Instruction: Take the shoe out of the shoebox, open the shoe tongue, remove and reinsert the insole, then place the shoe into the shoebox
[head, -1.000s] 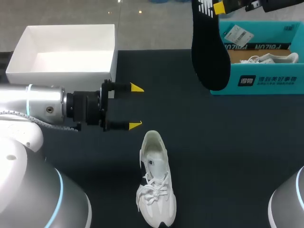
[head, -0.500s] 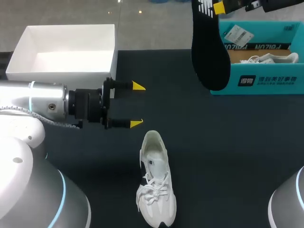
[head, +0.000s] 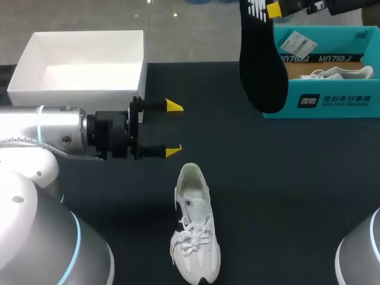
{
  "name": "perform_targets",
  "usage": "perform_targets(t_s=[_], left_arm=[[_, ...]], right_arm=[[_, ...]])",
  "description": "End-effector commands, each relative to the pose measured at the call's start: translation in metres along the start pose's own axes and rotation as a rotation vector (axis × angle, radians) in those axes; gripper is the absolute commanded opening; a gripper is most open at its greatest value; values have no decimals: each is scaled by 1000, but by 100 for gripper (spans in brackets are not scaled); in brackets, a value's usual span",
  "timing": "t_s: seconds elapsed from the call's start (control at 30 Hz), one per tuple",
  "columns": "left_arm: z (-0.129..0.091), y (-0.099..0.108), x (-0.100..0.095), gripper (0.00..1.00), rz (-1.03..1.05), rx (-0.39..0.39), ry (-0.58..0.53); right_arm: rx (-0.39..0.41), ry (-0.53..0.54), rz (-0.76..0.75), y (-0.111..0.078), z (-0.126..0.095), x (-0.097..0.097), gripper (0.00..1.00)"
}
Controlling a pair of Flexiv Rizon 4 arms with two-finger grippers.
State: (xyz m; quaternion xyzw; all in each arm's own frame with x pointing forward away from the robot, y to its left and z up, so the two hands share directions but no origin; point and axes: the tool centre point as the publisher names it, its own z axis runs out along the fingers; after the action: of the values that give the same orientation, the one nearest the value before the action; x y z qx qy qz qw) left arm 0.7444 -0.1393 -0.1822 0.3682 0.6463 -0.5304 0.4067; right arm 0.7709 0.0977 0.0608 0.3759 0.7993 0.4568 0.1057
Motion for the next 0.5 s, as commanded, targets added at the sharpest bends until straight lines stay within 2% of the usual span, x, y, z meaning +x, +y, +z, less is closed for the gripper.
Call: perform_targets(t_s=[0.03,0.27,0.3,0.5], left_arm=[[0,-3,7,100,43,-18,-41],[1,1,-4,100,118,41,-84],[3,1,-6,100,125,71,-98],[10,-4,-18,100,228,134,-90]], right_arm=[[2,-2,2,2,2,0,0],[2,-2,2,2,2,0,0],[2,-2,2,2,2,0,0],[2,-2,2,2,2,0,0]])
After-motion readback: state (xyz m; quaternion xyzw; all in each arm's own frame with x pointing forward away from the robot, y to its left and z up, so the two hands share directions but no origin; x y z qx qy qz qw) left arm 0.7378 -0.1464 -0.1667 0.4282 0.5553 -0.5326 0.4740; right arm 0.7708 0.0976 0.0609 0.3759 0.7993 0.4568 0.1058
